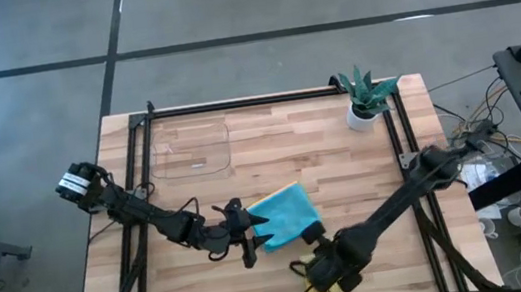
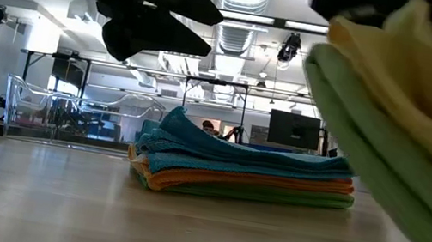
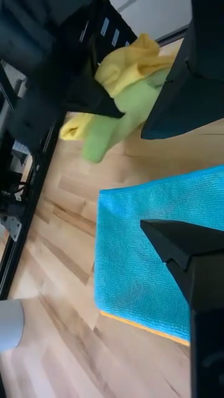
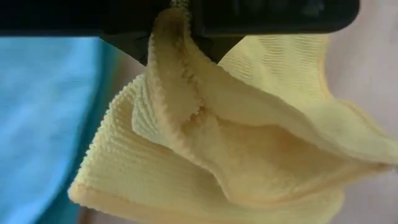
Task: Fold microfiber towels
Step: Stack the right stacked microfiber cloths on top of the blue microfiber cloth
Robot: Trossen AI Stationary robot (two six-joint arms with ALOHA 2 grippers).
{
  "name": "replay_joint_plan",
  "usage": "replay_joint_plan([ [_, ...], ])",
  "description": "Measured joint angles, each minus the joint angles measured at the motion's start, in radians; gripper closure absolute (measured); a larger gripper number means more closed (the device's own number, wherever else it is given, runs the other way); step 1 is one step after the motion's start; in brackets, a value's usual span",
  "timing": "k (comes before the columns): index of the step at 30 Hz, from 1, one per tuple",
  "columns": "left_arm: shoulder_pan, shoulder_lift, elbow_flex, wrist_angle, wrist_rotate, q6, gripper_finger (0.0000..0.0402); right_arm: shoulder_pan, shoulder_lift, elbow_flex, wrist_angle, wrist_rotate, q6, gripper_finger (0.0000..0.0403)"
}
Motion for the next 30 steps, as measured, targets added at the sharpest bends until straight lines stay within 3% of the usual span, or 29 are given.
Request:
replay_joint_plan([
  [5, -0.005, 0.000, 0.000, -0.016, 0.002, -0.001, 0.0195, -0.035, 0.143, 0.265, -0.272, 0.158, -0.085, 0.0390],
  [10, -0.031, -0.025, 0.000, -0.124, 0.003, -0.032, 0.0195, -0.095, 0.170, 0.387, -0.331, 0.207, -0.120, 0.0390],
  [13, -0.034, -0.023, 0.000, -0.185, -0.048, -0.055, 0.0195, -0.129, 0.161, 0.429, -0.356, 0.207, -0.140, 0.0390],
  [20, 0.003, 0.083, 0.001, -0.187, -0.097, -0.074, 0.0195, -0.208, 0.154, 0.455, -0.353, 0.187, -0.212, 0.0390],
  [25, 0.016, 0.126, 0.009, -0.187, -0.081, -0.072, 0.0195, -0.260, 0.154, 0.402, -0.338, 0.068, -0.220, 0.0390],
  [30, 0.016, 0.134, 0.011, -0.179, -0.073, -0.024, 0.0195, -0.281, 0.154, 0.365, -0.315, 0.075, -0.231, 0.0390],
])
